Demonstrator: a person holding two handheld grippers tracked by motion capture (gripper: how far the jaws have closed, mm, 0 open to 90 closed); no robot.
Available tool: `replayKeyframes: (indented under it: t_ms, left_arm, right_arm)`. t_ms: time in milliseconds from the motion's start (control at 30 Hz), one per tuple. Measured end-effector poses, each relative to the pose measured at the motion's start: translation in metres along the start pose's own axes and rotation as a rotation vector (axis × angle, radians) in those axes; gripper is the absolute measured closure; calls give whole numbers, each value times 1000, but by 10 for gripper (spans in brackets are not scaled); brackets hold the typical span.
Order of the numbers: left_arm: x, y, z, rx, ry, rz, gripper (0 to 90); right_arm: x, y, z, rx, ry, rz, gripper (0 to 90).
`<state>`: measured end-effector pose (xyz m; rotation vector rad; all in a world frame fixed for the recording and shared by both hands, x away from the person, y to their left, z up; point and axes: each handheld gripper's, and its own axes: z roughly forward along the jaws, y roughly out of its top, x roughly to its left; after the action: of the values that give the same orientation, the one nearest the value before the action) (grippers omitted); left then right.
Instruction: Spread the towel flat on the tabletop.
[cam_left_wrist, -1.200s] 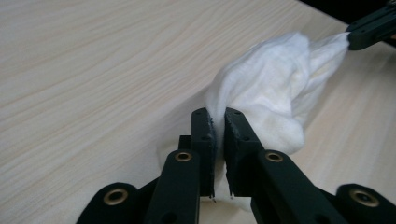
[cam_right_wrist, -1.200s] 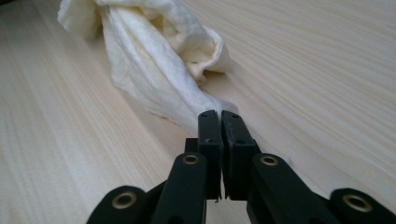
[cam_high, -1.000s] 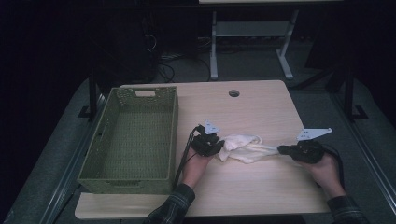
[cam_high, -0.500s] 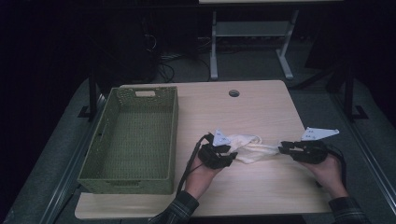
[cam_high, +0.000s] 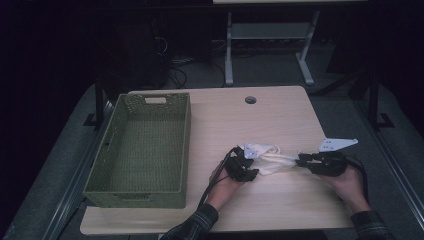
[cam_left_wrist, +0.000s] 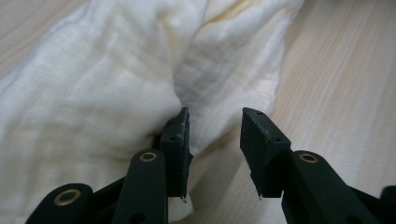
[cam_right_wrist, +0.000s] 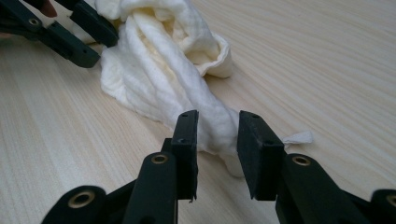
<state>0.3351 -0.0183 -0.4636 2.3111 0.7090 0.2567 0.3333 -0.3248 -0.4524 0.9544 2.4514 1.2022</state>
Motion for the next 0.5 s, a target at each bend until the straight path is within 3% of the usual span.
replayKeyframes:
  t_ms: [133, 233, 333, 500]
  left_arm:
    - [2, 2, 4, 7, 24, 13, 747]
    - [4, 5, 3, 8, 3, 4, 871]
    - [3, 8, -2, -9, -27, -3, 882]
    - [1, 19, -26, -82, -98, -23, 884]
  right_arm:
    - [0, 0, 2, 7, 2, -2, 679]
    - [1, 0, 2, 5, 2, -4, 680]
    - [3, 1, 1, 1, 2, -3, 679]
    - [2, 0, 0, 4, 3, -3, 680]
